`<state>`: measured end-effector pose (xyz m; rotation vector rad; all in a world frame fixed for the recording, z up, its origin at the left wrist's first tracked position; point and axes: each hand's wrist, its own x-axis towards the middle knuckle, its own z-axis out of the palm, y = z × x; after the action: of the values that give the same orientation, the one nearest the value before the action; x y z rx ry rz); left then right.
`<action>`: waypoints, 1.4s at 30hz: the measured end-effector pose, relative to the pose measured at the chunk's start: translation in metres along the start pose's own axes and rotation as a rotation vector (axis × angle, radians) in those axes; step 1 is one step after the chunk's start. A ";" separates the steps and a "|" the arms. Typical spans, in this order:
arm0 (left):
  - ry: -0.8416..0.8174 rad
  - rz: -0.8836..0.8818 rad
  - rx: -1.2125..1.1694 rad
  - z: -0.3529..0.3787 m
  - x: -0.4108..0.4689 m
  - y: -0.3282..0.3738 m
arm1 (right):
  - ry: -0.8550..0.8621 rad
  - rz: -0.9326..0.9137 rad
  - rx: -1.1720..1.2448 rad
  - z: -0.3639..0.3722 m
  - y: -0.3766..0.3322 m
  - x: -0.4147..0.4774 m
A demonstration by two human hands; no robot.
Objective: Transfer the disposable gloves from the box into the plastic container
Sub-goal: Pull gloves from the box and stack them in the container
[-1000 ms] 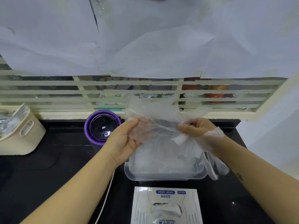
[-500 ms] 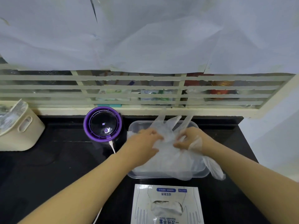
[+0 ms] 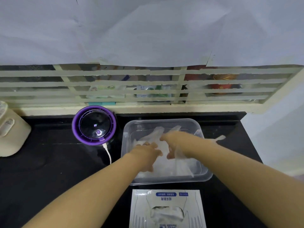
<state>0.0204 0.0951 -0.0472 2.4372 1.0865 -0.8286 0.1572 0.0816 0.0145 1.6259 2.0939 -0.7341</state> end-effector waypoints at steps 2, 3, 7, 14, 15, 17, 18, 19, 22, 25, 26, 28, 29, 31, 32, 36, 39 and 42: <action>-0.036 -0.012 0.020 0.004 0.003 0.000 | -0.130 0.087 -0.050 0.018 0.008 0.022; -0.046 -0.017 0.034 0.007 0.003 -0.001 | -0.152 0.122 -0.046 0.025 0.013 0.029; -0.112 -0.054 0.113 0.020 0.002 -0.003 | -0.155 0.197 0.059 0.049 0.030 0.044; -0.060 -0.010 0.060 -0.010 -0.022 0.001 | -0.083 0.094 0.291 0.006 0.021 0.007; -0.001 0.000 -0.016 -0.018 -0.030 0.001 | -0.021 0.054 0.305 -0.008 0.021 -0.005; 0.154 0.007 -0.261 -0.032 -0.048 -0.001 | 0.118 -0.023 0.376 -0.032 0.022 -0.032; 0.223 -0.007 -0.419 -0.037 -0.057 -0.003 | 0.185 -0.062 0.441 -0.042 0.022 -0.046; 0.279 -0.034 -0.608 -0.042 -0.064 -0.006 | 0.250 -0.104 0.505 -0.050 0.023 -0.057; 0.231 -0.088 -1.257 -0.051 -0.079 -0.003 | 0.484 -0.209 0.596 -0.061 0.025 -0.078; -0.074 -0.015 -1.646 -0.053 -0.086 0.007 | 0.630 -0.270 0.581 -0.061 0.022 -0.087; -0.146 0.023 -1.736 -0.053 -0.086 0.010 | 0.649 -0.287 0.573 -0.060 0.020 -0.087; -0.178 0.094 -1.896 -0.057 -0.087 0.017 | 0.671 -0.314 0.546 -0.056 0.017 -0.090; -0.158 0.126 -1.968 -0.059 -0.088 0.021 | 0.676 -0.321 0.533 -0.055 0.017 -0.092; -0.087 0.176 -2.087 -0.062 -0.090 0.026 | 0.685 -0.331 0.529 -0.052 0.017 -0.094; -0.049 0.195 -2.143 -0.063 -0.092 0.029 | 0.692 -0.336 0.540 -0.052 0.017 -0.095; 0.168 0.278 -2.275 -0.069 -0.093 0.033 | 0.728 -0.351 0.502 -0.049 0.018 -0.099; 0.397 0.280 -2.262 -0.074 -0.090 0.028 | 0.765 -0.375 0.348 -0.050 0.021 -0.104; 0.519 0.271 -2.059 -0.073 -0.088 0.018 | 0.729 -0.407 0.141 -0.054 0.019 -0.108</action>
<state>0.0132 0.0724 0.0661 0.8077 0.8091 0.8387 0.2039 0.0362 0.1176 1.7332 3.0094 -0.4378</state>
